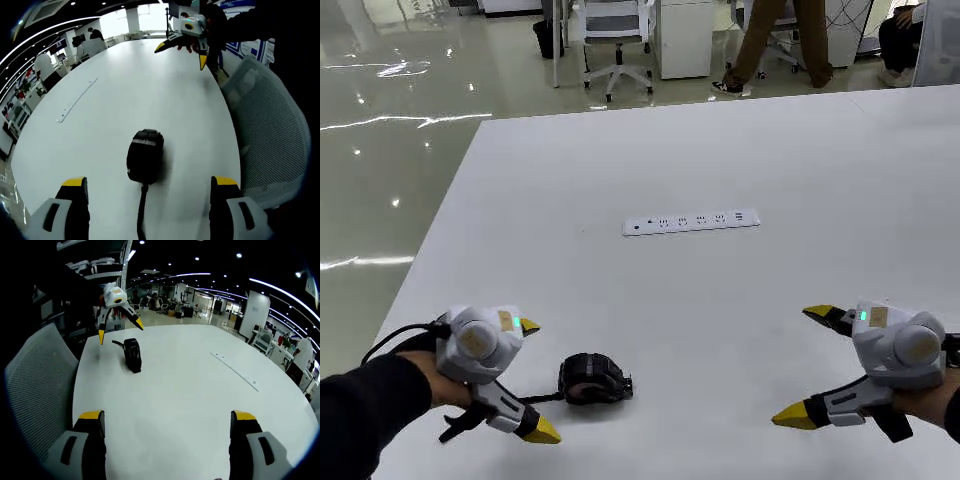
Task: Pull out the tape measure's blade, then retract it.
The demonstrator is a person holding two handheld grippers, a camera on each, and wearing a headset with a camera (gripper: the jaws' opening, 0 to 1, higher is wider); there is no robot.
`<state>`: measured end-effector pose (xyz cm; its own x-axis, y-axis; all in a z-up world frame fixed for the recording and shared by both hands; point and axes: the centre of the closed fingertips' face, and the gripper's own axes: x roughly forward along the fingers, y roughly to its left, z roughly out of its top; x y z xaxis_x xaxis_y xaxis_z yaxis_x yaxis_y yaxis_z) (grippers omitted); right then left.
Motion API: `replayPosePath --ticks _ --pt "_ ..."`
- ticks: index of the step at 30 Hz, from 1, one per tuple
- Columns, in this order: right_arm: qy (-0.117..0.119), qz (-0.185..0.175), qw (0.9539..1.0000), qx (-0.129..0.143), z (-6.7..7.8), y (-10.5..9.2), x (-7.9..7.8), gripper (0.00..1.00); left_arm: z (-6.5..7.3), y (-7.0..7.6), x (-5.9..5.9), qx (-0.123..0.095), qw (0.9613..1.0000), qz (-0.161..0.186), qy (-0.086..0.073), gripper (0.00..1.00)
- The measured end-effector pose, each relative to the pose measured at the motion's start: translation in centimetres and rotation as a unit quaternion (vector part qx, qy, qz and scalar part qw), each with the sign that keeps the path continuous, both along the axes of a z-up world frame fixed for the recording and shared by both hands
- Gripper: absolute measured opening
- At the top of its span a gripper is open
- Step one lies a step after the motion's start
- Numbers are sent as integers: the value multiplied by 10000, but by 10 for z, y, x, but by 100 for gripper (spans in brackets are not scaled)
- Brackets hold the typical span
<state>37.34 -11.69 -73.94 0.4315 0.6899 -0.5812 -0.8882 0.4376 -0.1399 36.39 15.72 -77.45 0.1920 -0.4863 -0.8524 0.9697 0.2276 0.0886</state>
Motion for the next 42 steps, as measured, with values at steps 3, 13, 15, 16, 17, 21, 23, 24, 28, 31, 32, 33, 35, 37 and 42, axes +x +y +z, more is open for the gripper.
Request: replayPosePath --ticks 3,13,15,16,17,21,23,24,28,31,32,33,35,37,42 --pt "-51 82 9999 -34 2 11 8 100 -6 -10 4 220 9991 -349 81 99" --pt "308 652 9974 -89 -2 53 6 100 -10 -40 9 360 9963 -742 242 89" --pt "493 782 9956 -149 -8 62 2 96 -13 -41 6 429 9955 -769 352 83" --pt "521 858 9948 -155 -10 67 1 94 -15 -39 3 519 9948 -747 467 75" --pt "567 888 9943 -178 -14 73 1 94 -17 -38 1 599 9941 -709 564 67" --pt "607 1010 9928 -230 -20 91 1 93 -25 -39 4 748 9936 -686 495 54" --pt "604 1248 9900 -274 -23 100 -3 87 -24 -40 8 763 9938 -639 506 48" --pt "576 1296 9894 -324 -23 103 -3 85 -23 -40 9 761 9940 -644 453 44" --pt "638 1449 9864 -448 -27 116 -3 84 -22 -43 15 705 9948 -620 388 39" --pt "671 1502 9853 -450 -26 128 -2 82 -20 -50 16 645 9952 -611 406 33" --pt "702 1530 9848 -426 -24 134 -2 81 -20 -50 14 654 9949 -631 427 30" --pt "708 1562 9843 -423 -23 138 -1 80 -21 -50 15 682 9947 -657 411 30" --pt "671 1643 9832 -432 -21 146 0 79 -21 -49 15 693 9943 -700 412 30" --pt "714 1660 9827 -416 -21 152 1 77 -22 -49 15 649 9949 -622 467 30" --pt "801 1676 9815 -456 -27 159 1 71 -23 -48 13 664 9939 -773 421 30"
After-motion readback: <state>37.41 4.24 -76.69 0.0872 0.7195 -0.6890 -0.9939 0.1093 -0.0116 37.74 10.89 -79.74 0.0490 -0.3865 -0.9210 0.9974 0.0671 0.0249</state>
